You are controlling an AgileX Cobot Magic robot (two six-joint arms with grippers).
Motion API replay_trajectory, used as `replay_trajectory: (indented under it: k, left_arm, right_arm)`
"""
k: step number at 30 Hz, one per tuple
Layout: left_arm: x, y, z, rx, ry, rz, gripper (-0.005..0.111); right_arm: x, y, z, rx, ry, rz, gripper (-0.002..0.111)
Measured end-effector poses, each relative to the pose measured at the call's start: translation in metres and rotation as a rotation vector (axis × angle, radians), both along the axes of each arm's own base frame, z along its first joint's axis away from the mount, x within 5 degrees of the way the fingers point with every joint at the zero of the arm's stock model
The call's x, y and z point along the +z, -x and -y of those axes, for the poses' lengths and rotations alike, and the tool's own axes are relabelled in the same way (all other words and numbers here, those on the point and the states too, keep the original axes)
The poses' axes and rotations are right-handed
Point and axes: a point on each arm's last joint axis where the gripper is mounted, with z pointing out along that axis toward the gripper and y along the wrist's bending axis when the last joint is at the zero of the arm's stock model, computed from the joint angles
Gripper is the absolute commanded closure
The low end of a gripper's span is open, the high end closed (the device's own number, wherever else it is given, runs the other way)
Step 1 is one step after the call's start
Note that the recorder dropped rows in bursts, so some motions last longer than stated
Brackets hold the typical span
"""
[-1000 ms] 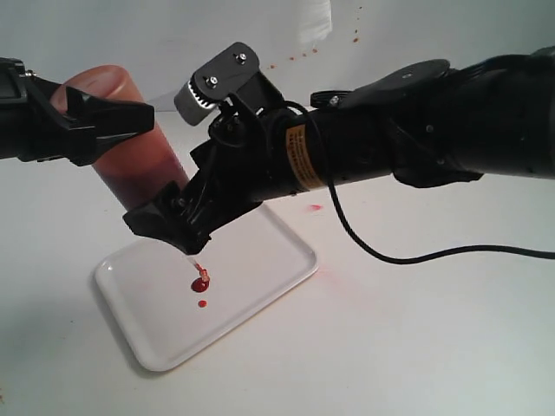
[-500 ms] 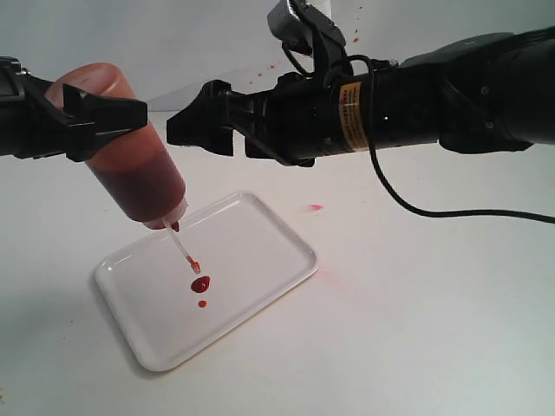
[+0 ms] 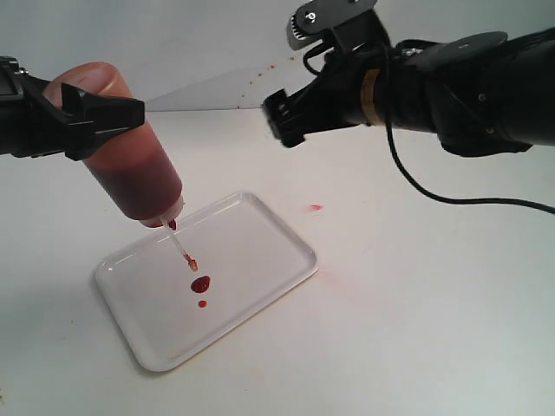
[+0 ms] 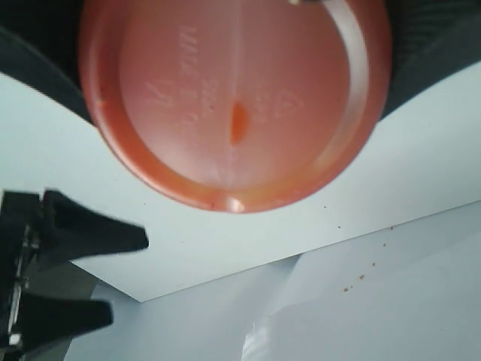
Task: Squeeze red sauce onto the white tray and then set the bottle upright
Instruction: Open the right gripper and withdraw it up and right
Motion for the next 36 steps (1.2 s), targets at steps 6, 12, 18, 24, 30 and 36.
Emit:
replay_trajectory:
  k: [6,12,18,24,30,36]
  left_arm:
    - [0.0,0.0,0.0,0.0,0.0,0.0,0.107]
    - [0.0,0.0,0.0,0.0,0.0,0.0,0.107]
    - [0.0,0.0,0.0,0.0,0.0,0.0,0.107]
    - [0.0,0.0,0.0,0.0,0.0,0.0,0.107]
    - [0.0,0.0,0.0,0.0,0.0,0.0,0.107]
    - [0.001,0.002,0.001,-0.027,-0.009,0.016,0.107]
  right_arm:
    - [0.006,-0.015,0.05,-0.434,0.269,0.143,0.041]
    - [-0.02,-0.015,0.065,-0.581,0.214,-0.068,0.047]
    - [-0.035,-0.007,0.044,-0.463,-0.041,-0.318,0.05]
    - [-0.043,0.011,0.013,-0.204,-0.216,-0.593,0.054]
    - [-0.044,0.027,-0.003,0.074,-0.185,-0.694,0.053]
    - [-0.04,0.031,-0.01,-0.009,-0.398,-0.821,0.041]
